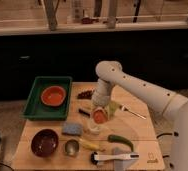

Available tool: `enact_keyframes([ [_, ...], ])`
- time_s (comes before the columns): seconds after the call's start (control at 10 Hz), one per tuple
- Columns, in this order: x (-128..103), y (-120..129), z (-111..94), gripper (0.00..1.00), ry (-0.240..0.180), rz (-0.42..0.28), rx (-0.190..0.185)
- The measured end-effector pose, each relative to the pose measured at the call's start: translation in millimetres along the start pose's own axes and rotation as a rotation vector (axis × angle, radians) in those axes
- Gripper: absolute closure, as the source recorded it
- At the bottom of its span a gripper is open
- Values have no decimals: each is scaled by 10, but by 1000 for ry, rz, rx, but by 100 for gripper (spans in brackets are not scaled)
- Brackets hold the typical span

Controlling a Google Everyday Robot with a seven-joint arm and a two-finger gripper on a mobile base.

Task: Place apple in paper cup

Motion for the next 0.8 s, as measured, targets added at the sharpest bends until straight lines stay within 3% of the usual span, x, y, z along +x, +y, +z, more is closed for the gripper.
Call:
enact_keyframes([
  [0.4,-42,-62,44,25,-32,-32,2],
  [0.5,-61,-68,51,20,-36,-38,1],
  [0.8,-101,-99,68,20,-31,-53,-2],
])
